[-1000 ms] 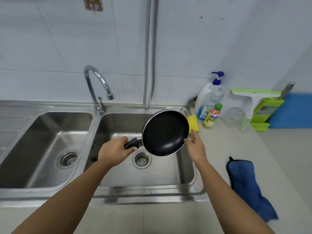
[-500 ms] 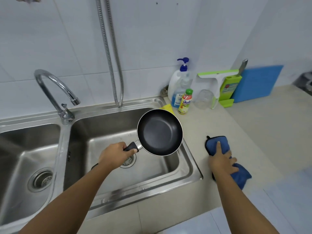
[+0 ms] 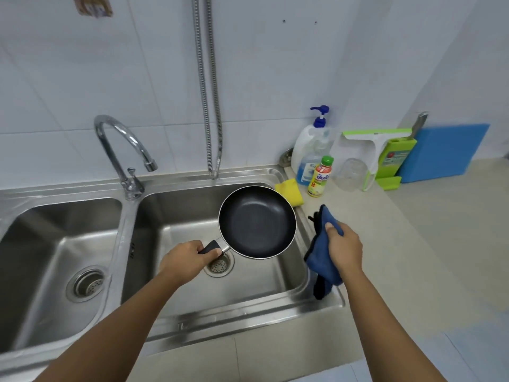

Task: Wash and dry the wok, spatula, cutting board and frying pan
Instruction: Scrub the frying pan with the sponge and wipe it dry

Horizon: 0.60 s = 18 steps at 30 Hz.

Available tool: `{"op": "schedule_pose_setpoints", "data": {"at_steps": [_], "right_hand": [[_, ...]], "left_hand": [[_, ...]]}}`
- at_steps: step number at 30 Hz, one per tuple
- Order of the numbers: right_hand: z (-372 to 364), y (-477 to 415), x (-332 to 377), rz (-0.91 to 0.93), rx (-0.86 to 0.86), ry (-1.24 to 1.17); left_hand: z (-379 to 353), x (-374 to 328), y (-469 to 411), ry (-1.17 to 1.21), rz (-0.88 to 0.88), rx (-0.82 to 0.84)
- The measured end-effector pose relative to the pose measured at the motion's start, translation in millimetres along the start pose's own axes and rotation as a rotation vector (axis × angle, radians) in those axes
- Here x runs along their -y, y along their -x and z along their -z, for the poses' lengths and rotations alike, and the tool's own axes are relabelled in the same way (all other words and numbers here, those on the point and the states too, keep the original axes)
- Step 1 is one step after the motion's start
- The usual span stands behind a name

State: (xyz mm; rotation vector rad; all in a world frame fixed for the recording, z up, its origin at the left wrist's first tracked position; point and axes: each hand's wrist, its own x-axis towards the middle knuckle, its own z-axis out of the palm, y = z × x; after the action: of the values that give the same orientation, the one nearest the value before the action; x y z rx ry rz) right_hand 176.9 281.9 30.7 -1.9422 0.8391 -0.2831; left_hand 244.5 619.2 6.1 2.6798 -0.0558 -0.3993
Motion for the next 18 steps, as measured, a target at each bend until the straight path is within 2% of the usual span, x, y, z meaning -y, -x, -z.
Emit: {"op": "schedule_pose_setpoints", "data": {"at_steps": [6, 12, 15, 18], "right_hand": [[-75, 30, 84, 0.161, 0.324, -0.108], [-172, 79, 136, 0.261, 0.644, -0.059], [-222, 105, 149, 0.319, 0.716, -0.041], [-267, 132, 153, 0.394, 0.711, -0.005]], "left_hand": [[32, 57, 28, -0.009, 0.136, -0.047], [57, 120, 70, -0.009, 0.264, -0.114], [65, 152, 90, -0.003, 0.341, -0.143], [73, 180, 103, 0.01, 0.417, -0.132]]}}
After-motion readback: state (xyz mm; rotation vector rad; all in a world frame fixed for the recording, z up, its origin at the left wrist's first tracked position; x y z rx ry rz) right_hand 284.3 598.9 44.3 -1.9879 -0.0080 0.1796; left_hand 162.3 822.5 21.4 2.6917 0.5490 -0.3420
